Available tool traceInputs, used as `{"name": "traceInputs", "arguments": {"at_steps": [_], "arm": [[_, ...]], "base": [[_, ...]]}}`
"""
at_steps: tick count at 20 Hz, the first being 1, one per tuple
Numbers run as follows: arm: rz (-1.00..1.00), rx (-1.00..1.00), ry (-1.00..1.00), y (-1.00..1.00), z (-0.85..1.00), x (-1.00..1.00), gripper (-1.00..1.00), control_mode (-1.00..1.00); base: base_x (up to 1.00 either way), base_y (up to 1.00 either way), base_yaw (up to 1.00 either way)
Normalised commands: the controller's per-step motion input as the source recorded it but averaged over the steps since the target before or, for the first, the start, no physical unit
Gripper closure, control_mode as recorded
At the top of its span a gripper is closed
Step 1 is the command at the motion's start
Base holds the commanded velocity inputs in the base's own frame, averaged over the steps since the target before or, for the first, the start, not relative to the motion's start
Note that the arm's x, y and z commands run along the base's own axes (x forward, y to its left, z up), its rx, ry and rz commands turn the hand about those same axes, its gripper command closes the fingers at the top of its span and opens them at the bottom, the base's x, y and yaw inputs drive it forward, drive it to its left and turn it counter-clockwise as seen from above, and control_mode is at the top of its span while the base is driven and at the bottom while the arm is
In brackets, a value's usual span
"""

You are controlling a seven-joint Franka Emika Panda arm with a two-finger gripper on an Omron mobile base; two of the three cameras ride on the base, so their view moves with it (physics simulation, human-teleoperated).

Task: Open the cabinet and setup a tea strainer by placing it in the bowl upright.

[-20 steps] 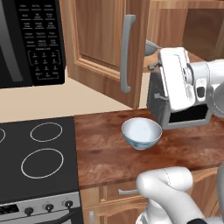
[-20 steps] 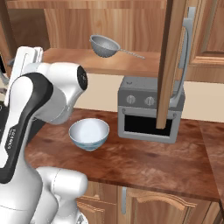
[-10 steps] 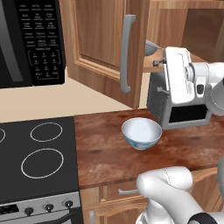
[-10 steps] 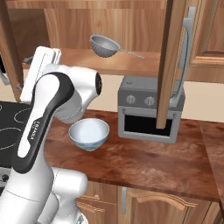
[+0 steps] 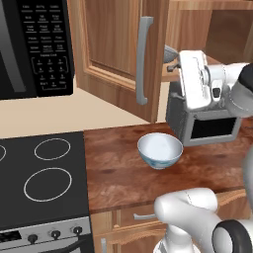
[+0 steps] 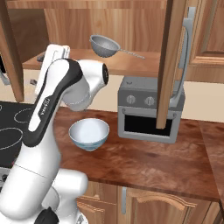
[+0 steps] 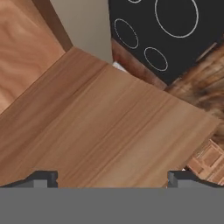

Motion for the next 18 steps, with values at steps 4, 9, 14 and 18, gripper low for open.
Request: {"name": "traceInputs", "arguments": {"at_steps": [4, 9, 14, 18], "arm": [[0.00, -0.20, 0.00, 0.16, -0.02, 0.47, -1.00, -1.00], [0.01, -0.06, 0.00, 0.54, 0.00, 0.04, -1.00, -1.00], [0.00, 0.00, 0.00, 0.63, -0.04, 0.00, -1.00, -1.00], [0.00, 0.00, 0.00, 0.71, -0.16, 0.00, -1.00, -1.00]], "base": [[0.00, 0.00, 0.00], [0.00, 0.00, 0.00], [0.00, 0.00, 0.00], [0.00, 0.00, 0.00]]}}
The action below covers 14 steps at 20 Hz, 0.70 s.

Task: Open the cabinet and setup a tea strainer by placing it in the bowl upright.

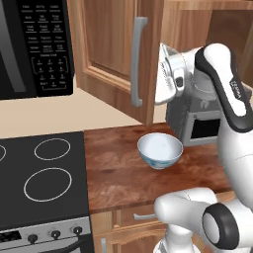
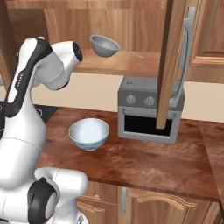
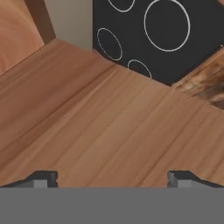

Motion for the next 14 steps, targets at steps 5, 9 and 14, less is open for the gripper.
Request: {"name": "traceInputs", "arguments": {"at_steps": [5, 9, 14], "arm": [[0.00, 0.00, 0.00, 0.84, -0.21, 0.00, -1.00, -1.00], [0.00, 0.00, 0.00, 0.93, -0.23, 0.00, -1.00, -1.00], [0.00, 0.00, 0.00, 0.95, -0.19, 0.00, -1.00, -1.00]], "base": [[0.00, 0.00, 0.00], [0.00, 0.00, 0.00], [0.00, 0.00, 0.00]]}}
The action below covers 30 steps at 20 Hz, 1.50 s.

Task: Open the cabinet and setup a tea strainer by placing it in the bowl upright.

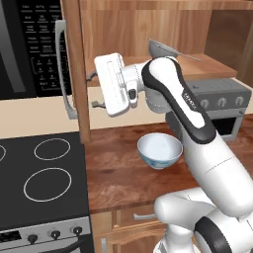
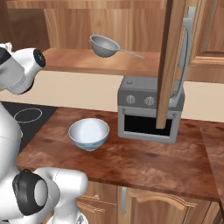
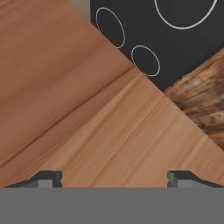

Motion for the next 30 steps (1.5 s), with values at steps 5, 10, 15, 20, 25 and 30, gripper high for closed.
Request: {"name": "traceInputs", "arguments": {"at_steps": [5, 10, 15, 20, 25, 30], "arm": [[0.00, 0.00, 0.00, 0.62, -0.03, 0.00, -1.00, -1.00], [0.00, -0.02, -0.01, 0.05, 0.00, 0.00, -1.00, -1.00], [-0.02, -0.10, 0.00, -0.46, -0.05, 0.01, -1.00, -1.00], [-0.18, -0.21, 0.02, -0.89, -0.09, 0.09, -1.00, -1.00], [-0.37, -0.26, 0.06, -1.00, -0.10, 0.23, -1.00, -1.00], [-0.29, -0.35, -0.02, -0.92, -0.02, 0.24, -1.00, -1.00]], "base": [[0.00, 0.00, 0.00], [0.00, 0.00, 0.00], [0.00, 0.00, 0.00], [0.00, 0.00, 0.00], [0.00, 0.00, 0.00], [0.00, 0.00, 0.00]]}}
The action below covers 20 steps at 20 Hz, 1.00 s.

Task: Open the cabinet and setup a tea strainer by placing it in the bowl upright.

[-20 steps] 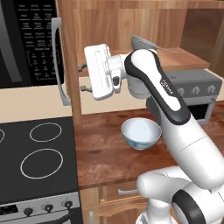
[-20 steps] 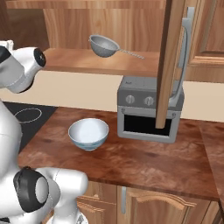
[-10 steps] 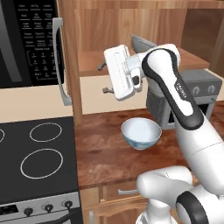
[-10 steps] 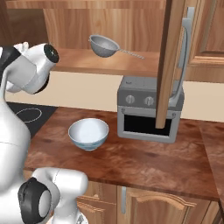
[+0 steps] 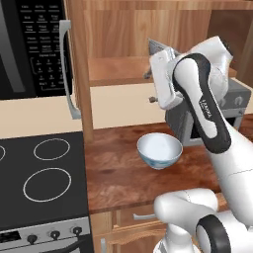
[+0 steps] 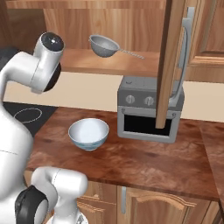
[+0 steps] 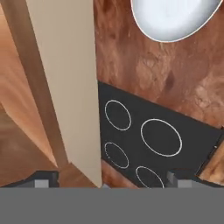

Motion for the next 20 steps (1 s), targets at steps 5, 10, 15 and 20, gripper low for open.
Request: {"name": "traceInputs", "arguments": {"at_steps": [5, 10, 15, 20], "arm": [[-0.34, -0.42, 0.00, -0.99, -0.09, 0.43, -1.00, -1.00], [-0.32, -0.43, 0.00, -1.00, -0.21, 0.53, -1.00, -1.00], [-0.36, -0.43, 0.00, -1.00, -0.28, 0.59, -1.00, -1.00], [-0.16, -0.35, -0.01, -1.00, -0.15, 0.35, -1.00, -1.00]], "base": [[0.00, 0.00, 0.00], [0.00, 0.00, 0.00], [0.00, 0.00, 0.00], [0.00, 0.00, 0.00]]}}
